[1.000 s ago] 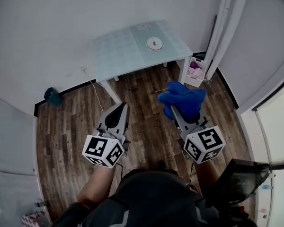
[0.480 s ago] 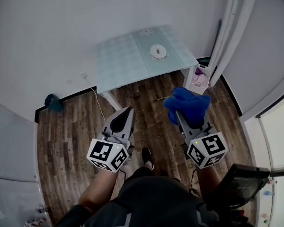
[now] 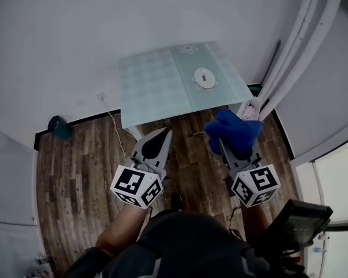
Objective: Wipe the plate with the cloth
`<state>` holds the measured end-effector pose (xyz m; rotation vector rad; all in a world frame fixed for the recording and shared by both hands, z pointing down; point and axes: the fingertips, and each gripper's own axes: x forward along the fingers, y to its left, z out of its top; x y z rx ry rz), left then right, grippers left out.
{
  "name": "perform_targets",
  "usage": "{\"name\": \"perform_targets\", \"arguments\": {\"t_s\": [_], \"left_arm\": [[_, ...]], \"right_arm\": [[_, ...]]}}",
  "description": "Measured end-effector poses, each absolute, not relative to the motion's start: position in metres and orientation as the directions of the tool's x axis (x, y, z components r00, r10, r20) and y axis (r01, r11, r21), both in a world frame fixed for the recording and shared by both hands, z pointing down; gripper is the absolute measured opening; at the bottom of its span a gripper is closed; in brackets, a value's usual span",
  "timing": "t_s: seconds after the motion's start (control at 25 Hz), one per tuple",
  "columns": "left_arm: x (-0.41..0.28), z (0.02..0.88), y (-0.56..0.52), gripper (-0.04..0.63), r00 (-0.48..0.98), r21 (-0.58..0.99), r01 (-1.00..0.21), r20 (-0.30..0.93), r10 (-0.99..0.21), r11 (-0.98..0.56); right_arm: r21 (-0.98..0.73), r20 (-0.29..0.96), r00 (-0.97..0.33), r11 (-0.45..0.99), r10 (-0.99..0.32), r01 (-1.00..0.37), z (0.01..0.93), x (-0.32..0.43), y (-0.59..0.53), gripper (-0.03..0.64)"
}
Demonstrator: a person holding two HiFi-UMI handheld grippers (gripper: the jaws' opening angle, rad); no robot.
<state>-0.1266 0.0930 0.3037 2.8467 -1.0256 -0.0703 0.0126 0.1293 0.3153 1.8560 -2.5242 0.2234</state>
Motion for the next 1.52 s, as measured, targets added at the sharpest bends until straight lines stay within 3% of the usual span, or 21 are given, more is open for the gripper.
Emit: {"name": "perform_targets", "arguments": {"t_s": [0.76,1.52], "left_arm": [[-0.13,0.326,-0.038,0.009,0.802,0.16,-0.592,0.026,-0.596,-0.79],[-0.008,0.349,-0.17,0.009,0.724,0.165,-0.69,0.121,-0.679,-0.705]], "right_arm": [[-0.071,0.137,-0.259,0.252,-0.956,-0.965,0.317,0.009,-0.01,0.1],[-0.14,0.129,-0.321,0.303,-0.938,-0.942,0.332,0.148,-0.142,0.1]]}}
